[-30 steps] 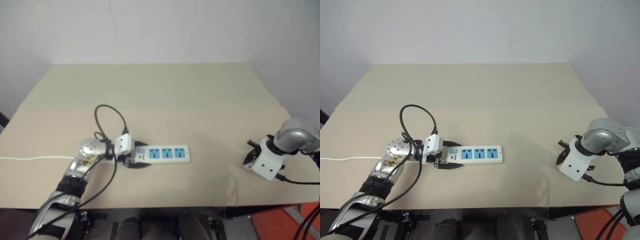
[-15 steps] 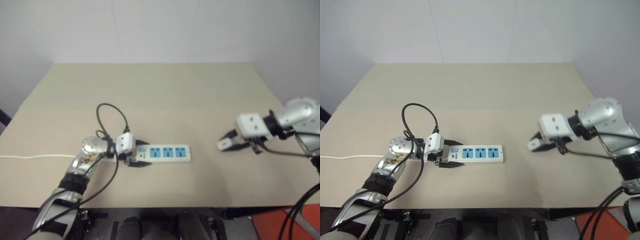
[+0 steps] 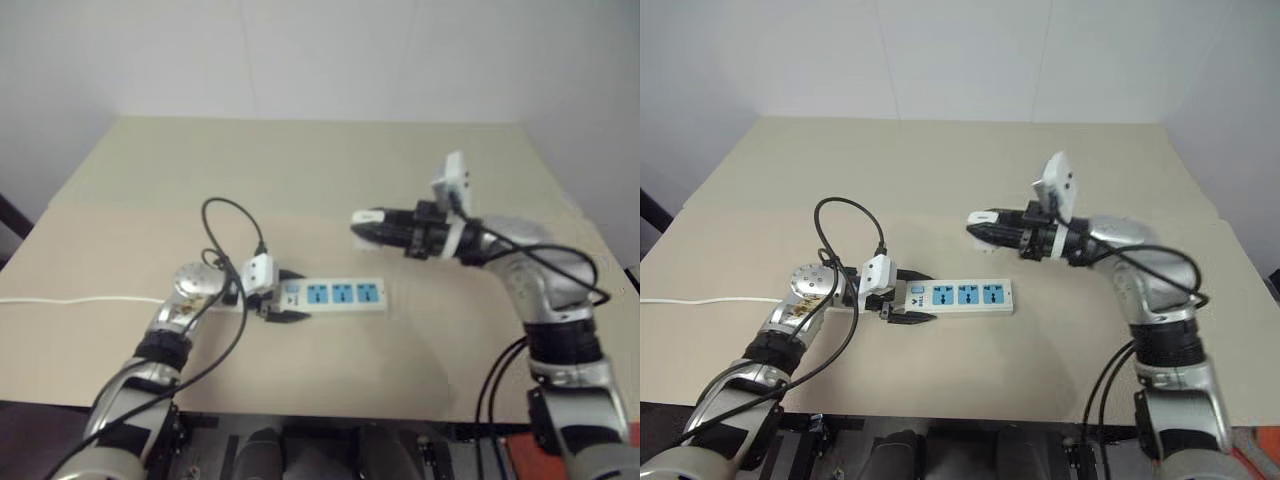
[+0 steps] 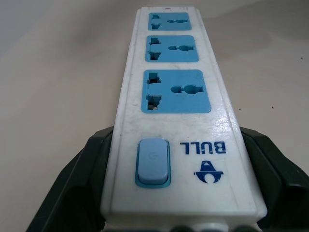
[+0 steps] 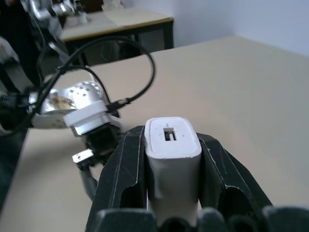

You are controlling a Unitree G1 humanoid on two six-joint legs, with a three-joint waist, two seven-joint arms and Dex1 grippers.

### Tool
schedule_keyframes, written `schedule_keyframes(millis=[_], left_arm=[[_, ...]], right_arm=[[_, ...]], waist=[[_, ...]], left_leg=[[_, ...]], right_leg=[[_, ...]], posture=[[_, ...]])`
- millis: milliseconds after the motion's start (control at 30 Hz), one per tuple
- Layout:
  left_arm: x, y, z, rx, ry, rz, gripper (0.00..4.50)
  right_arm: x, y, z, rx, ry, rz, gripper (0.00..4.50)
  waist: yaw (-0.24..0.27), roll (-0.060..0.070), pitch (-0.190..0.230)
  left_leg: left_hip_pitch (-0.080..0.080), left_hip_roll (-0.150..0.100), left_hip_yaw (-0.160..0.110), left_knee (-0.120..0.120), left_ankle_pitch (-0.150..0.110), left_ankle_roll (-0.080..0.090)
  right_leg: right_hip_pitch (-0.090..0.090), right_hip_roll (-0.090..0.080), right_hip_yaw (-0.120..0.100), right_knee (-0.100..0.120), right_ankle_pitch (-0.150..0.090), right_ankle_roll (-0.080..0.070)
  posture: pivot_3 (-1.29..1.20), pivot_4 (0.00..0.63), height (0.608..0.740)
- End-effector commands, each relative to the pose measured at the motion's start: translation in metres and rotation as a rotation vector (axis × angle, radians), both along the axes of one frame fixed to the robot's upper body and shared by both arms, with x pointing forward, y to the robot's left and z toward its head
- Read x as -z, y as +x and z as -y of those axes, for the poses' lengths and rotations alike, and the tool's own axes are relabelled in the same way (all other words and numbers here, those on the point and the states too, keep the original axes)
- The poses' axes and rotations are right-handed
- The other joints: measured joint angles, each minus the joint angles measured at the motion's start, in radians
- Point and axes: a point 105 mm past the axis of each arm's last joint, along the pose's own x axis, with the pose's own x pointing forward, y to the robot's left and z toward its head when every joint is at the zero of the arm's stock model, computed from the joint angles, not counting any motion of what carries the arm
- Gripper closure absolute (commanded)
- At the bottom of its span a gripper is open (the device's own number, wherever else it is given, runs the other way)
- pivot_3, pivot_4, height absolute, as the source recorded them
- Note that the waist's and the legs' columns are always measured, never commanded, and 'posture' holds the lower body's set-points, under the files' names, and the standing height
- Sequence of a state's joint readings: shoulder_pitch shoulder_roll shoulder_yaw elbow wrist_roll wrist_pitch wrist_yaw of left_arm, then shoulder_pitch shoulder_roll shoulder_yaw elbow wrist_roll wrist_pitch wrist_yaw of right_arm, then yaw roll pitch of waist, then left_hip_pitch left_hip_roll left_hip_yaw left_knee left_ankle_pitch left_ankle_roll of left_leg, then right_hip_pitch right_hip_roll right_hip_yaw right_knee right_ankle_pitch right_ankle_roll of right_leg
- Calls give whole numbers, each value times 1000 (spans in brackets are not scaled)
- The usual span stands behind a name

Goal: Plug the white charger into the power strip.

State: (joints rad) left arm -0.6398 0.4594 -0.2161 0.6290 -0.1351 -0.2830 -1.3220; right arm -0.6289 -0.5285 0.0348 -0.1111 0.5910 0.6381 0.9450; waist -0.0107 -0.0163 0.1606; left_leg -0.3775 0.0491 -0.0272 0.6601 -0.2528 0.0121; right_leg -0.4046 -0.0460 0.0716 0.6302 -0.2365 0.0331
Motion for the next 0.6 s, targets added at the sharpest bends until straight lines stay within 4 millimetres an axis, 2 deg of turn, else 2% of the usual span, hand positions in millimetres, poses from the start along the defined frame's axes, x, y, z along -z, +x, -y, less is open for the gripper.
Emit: schedule_keyframes(millis=[33,300,600], left_arm=[[-4,5,1,0,19,32,1198],[-3,2,1,23,15,20,1198],[-6,-3,8,70,-32,-54,1198]], right_arm=[[2,-6,-14,-27,16,44,3314],[24,-13,-34,-120,-10,32,3314],[35,-9,-36,-121,-36,48,3314]], waist=[[-2,0,0],[-2,0,0],[-2,0,0]], left_leg=[[0,0,0,0,0,0],[0,0,0,0,0,0],[1,0,0,0,0,0]], right_leg=[[0,0,0,0,0,0],[0,0,0,0,0,0],[0,0,0,0,0,0]], posture=[[0,150,740],[0,150,740],[0,150,740]])
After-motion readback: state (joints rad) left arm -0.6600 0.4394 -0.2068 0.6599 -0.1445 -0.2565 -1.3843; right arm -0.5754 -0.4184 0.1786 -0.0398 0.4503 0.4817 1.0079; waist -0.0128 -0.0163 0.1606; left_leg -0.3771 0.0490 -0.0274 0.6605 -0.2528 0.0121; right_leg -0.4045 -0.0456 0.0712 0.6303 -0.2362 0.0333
